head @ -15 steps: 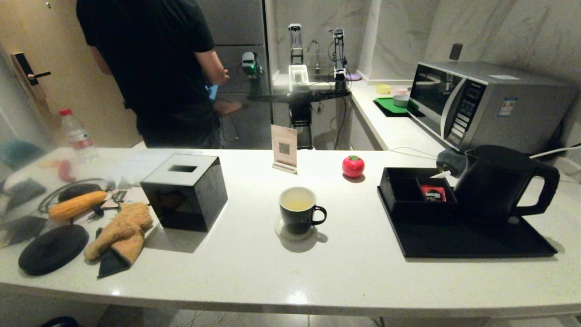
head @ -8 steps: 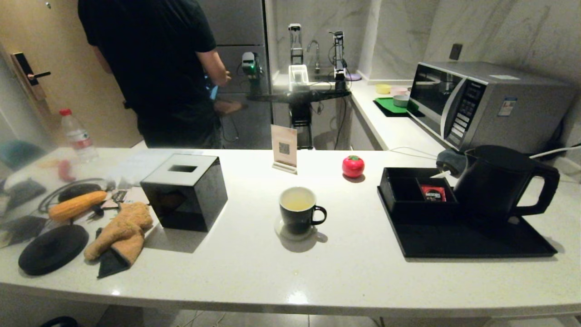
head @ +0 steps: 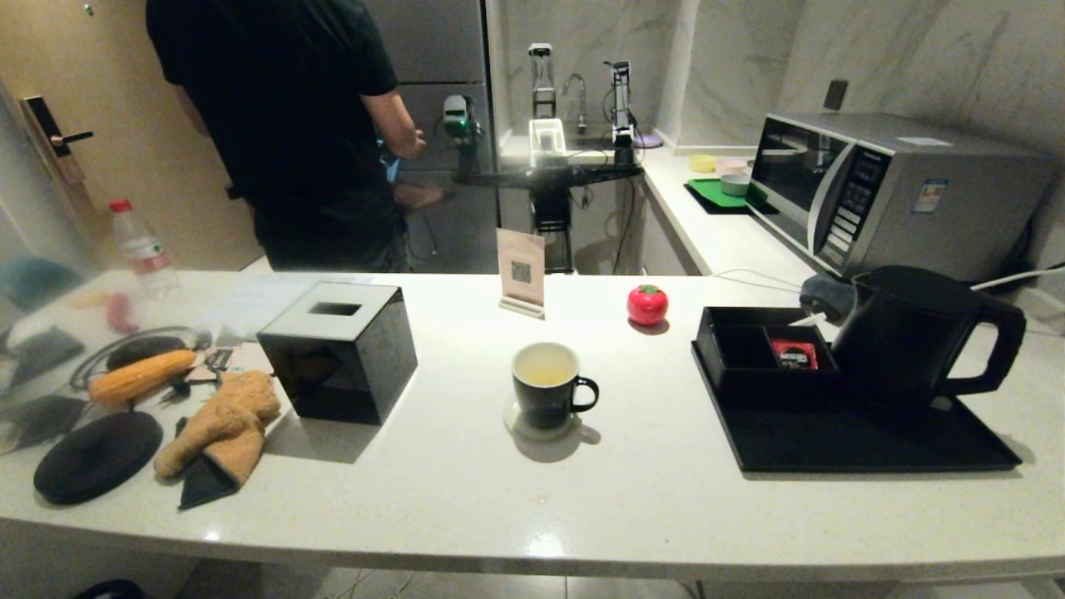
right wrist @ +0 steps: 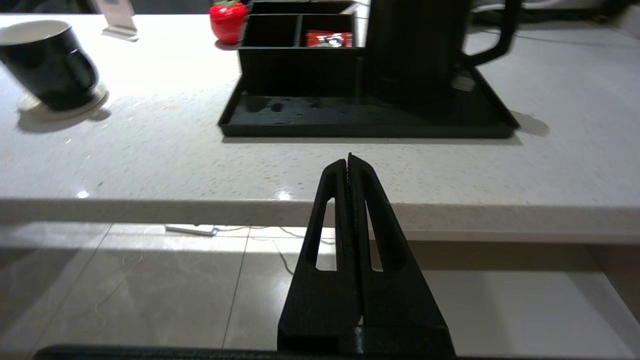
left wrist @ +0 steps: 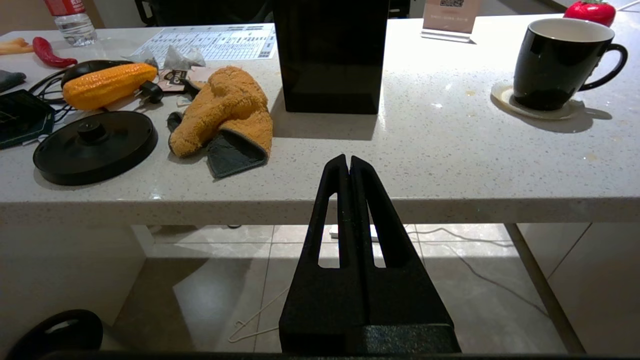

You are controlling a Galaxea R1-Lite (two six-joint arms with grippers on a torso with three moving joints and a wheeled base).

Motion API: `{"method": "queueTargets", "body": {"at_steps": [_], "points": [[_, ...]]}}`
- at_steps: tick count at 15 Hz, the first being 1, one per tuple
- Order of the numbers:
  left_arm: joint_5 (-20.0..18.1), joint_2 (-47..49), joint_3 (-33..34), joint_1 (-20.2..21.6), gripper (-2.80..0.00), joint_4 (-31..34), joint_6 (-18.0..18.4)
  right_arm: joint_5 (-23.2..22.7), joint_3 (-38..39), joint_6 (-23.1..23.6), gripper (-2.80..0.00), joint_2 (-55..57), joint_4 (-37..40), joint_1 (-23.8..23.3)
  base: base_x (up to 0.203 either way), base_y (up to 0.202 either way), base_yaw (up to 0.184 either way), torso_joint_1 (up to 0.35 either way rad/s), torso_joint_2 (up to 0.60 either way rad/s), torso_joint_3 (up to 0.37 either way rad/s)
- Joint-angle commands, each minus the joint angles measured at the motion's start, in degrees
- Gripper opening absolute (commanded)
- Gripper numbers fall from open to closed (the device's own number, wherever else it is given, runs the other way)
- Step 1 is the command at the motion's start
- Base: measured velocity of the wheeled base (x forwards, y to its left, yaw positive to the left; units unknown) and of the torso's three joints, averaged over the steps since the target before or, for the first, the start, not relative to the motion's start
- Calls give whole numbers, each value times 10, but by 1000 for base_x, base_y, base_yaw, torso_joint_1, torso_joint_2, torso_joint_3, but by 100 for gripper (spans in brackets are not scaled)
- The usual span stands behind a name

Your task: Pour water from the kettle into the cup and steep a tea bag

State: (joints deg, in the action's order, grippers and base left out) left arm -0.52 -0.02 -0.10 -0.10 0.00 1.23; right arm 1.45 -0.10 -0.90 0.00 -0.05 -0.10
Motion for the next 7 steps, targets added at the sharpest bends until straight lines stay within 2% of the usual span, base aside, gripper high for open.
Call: {"method": "queueTargets", "body": {"at_steps": [1,3,7], "points": [[0,0,0,0,-280,0,0,14,0,-19,-280,0,-1,0,0,0,0,0,0,0],[0,0,0,0,-280,0,0,14,0,-34,-280,0,-1,0,0,0,0,0,0,0],[0,0,0,0,-280,0,0,15,0,-37,-280,0,0,0,0,0,0,0,0,0]]}}
